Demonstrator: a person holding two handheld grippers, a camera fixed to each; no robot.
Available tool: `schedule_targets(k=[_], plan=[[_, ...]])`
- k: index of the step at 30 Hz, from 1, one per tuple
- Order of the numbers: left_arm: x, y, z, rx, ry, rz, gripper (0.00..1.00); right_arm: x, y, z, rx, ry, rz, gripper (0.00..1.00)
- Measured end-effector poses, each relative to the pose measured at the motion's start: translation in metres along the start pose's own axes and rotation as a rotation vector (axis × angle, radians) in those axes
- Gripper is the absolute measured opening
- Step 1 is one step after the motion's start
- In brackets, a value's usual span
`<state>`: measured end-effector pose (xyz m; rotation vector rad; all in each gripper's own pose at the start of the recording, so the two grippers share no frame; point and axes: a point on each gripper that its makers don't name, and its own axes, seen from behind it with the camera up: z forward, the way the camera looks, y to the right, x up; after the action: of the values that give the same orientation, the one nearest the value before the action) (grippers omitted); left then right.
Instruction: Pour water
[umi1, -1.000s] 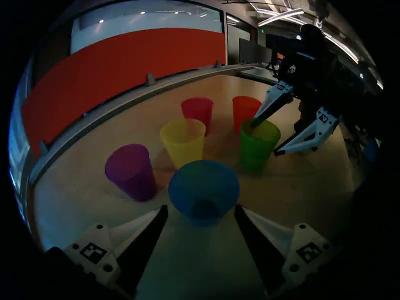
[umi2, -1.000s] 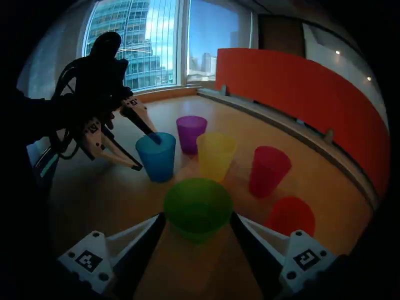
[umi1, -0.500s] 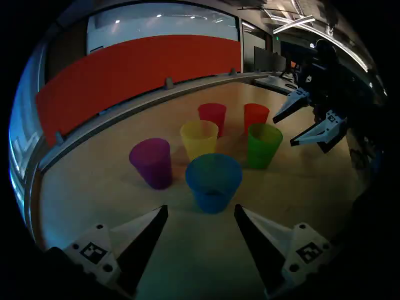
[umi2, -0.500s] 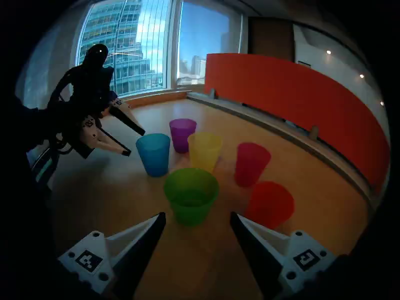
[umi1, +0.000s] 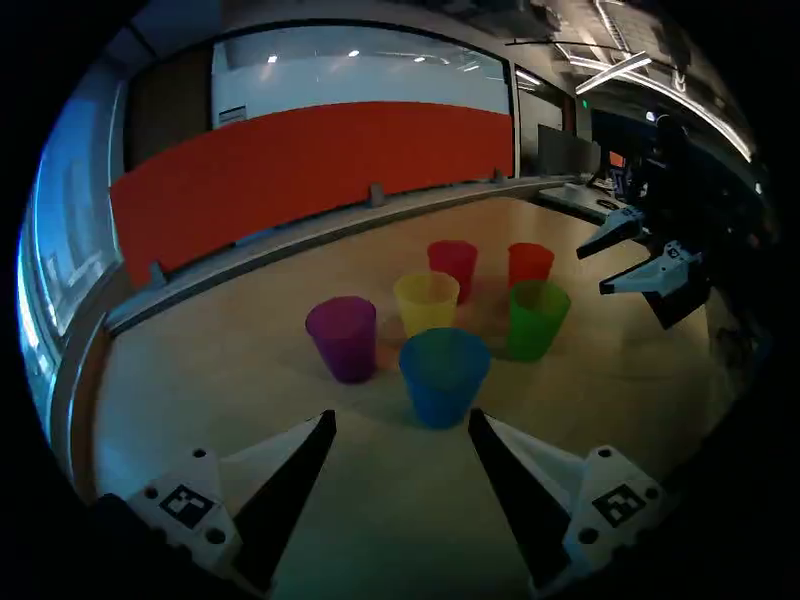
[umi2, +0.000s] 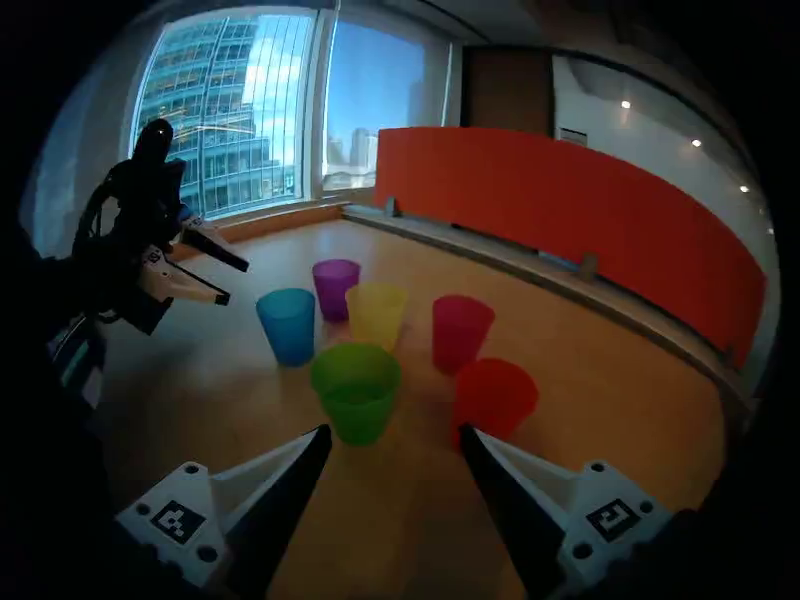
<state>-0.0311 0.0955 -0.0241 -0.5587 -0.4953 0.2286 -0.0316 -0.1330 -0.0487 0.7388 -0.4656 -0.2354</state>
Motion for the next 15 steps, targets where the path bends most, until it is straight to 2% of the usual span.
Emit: schedule_targets(k=[9,15], plan=[[0.021,-0.027,-0.025,0.140,0.110,-0.038,0.99,0.026,0.020,-0.018,-0.116,0.096,0.069,0.99],[0.039,-0.041,-0.039,0.226,0.205,-0.067,0.99,0.030,0.042,-0.024,-0.233,0.142,0.117,0.99]])
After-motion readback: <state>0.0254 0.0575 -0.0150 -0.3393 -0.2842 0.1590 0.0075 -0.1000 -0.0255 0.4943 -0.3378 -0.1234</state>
